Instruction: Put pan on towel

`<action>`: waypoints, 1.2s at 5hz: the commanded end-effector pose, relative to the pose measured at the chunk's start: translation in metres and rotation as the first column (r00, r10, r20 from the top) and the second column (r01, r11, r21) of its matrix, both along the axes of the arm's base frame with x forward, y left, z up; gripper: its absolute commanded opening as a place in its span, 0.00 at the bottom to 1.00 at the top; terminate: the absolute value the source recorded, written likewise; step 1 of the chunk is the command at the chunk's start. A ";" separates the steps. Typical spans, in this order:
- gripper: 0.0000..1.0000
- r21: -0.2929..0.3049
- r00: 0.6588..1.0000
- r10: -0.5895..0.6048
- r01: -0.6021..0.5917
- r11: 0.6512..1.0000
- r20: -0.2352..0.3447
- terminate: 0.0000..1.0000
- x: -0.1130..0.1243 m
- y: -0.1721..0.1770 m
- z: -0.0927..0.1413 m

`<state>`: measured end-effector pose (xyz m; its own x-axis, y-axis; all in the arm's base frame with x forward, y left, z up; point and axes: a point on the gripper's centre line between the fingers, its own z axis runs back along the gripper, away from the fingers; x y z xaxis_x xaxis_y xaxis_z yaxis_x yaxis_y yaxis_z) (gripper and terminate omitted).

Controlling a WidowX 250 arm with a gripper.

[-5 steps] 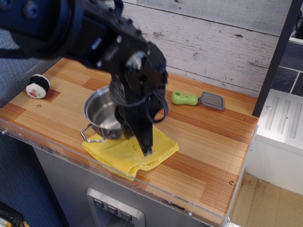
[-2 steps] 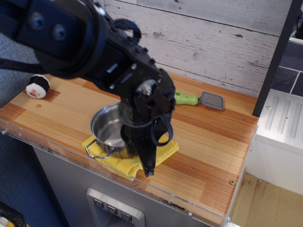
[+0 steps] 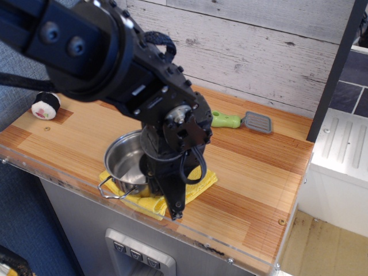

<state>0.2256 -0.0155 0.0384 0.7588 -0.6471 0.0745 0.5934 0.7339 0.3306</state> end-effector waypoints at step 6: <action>1.00 -0.146 0.978 -0.090 0.118 0.982 0.186 0.00 0.003 -0.022 0.084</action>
<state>0.2291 -0.0391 0.1124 0.6614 -0.6959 0.2800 0.6243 0.7176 0.3088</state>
